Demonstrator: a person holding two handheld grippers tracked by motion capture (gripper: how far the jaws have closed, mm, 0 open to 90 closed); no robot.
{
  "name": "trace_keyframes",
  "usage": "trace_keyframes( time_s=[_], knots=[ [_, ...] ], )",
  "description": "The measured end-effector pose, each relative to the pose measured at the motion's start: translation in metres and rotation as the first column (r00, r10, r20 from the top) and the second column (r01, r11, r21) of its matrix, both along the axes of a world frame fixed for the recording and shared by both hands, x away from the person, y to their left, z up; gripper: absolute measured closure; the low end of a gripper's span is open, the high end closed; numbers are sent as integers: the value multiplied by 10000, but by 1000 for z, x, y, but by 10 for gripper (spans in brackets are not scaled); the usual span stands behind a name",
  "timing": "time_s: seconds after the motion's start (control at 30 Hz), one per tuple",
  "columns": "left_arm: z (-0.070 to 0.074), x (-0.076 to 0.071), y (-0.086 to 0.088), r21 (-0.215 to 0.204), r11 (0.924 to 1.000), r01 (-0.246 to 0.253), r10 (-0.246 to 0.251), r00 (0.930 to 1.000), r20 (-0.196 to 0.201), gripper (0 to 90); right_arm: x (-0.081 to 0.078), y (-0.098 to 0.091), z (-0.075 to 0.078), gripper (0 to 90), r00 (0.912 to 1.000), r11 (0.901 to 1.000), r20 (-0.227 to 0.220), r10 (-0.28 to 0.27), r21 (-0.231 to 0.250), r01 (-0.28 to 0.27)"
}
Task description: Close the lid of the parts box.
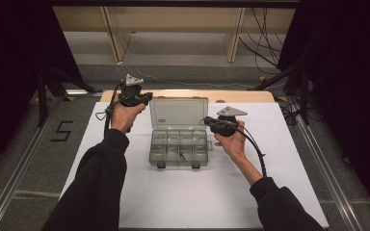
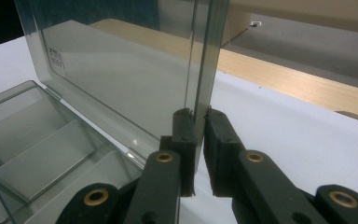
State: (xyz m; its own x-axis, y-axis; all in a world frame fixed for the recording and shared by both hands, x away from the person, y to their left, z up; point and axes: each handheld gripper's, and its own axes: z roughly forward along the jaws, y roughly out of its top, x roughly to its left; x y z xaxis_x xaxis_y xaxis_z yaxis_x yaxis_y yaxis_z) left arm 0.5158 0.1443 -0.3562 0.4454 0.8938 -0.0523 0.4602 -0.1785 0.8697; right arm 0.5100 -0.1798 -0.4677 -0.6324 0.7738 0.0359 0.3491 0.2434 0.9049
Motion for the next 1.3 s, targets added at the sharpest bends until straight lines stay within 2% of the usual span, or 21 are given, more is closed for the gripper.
trace_keyframes(
  time_s=[0.07,0.1,0.2,0.23,0.4,0.47,0.53,0.57,0.67,0.73,0.83,0.87,0.9,0.93,0.97,1.0,1.03,1.2,1.23,1.27,1.3],
  knots=[
    [2,4,-1,76,9999,-89,89,9999,74,897,-1,-1,2,835,9999,9996,-107,-101,-283,98],
    [2,5,-3,-78,9999,-144,144,9998,108,897,-1,-1,1,836,10000,9999,-45,-35,-131,35],
    [3,11,-6,86,9999,-117,117,9999,34,897,-1,0,1,835,9999,10000,-136,-56,-66,55],
    [4,12,-6,264,9996,-42,42,10000,-15,896,0,-1,0,836,10000,9999,-12,-32,-143,32],
    [2,18,-9,417,9991,-106,113,9998,-178,897,-1,-1,1,836,9999,10000,-108,-49,-79,48],
    [1,19,-7,838,9964,92,-59,9992,-399,897,-1,-1,0,835,10000,9999,4,-18,-146,18],
    [0,21,-8,821,9966,53,-19,9992,-410,897,-1,-1,1,835,9999,10000,-136,-53,-54,53],
    [-2,22,-11,472,9987,-203,216,9994,-271,897,-1,-1,0,835,10000,9999,8,-17,-161,17],
    [-3,23,-12,517,9986,-114,133,9993,-350,897,-2,-1,1,835,9999,9996,-89,-83,-281,81],
    [-1,23,-10,919,9956,164,-116,9986,-524,897,-1,-1,0,834,10000,9999,-13,-35,-140,35],
    [-1,23,-14,661,9978,-9,42,9988,-491,897,-2,-1,1,831,9999,9996,-122,-118,-249,115],
    [1,22,-11,1039,9942,272,-202,9975,-674,897,-2,-1,1,828,9998,9996,-125,-121,-252,117],
    [-1,21,-14,683,9976,119,-78,9981,-605,897,-1,-1,1,824,9999,9999,-68,-76,-102,75],
    [0,20,-13,879,9956,319,-254,9970,-736,897,-2,0,1,813,9998,10000,-187,-52,-8,51],
    [-1,18,-14,768,9967,247,-188,9969,-768,897,-2,-1,0,782,10000,9999,-54,-66,142,67],
    [0,17,-14,915,9951,372,-289,9955,-904,897,-5,-1,2,765,9990,9998,-425,-109,179,117],
    [0,15,-13,1055,9930,534,-428,9940,-1005,897,-4,-2,1,737,9997,9997,-227,-132,226,137],
    [-1,3,-20,775,9942,751,-661,9913,-1135,897,-16,-3,5,553,9986,9991,-528,-27,432,50],
    [0,0,-20,833,9925,891,-791,9901,-1156,896,-19,-2,8,517,9990,9990,-453,-37,440,57],
    [1,-2,-21,895,9909,1001,-891,9888,-1200,897,-23,-2,12,489,9980,9993,-631,-9,375,32],
    [1,-5,-22,809,9916,1011,-909,9885,-1209,896,-25,-1,14,460,9990,9990,-437,11,454,9]
  ],
)
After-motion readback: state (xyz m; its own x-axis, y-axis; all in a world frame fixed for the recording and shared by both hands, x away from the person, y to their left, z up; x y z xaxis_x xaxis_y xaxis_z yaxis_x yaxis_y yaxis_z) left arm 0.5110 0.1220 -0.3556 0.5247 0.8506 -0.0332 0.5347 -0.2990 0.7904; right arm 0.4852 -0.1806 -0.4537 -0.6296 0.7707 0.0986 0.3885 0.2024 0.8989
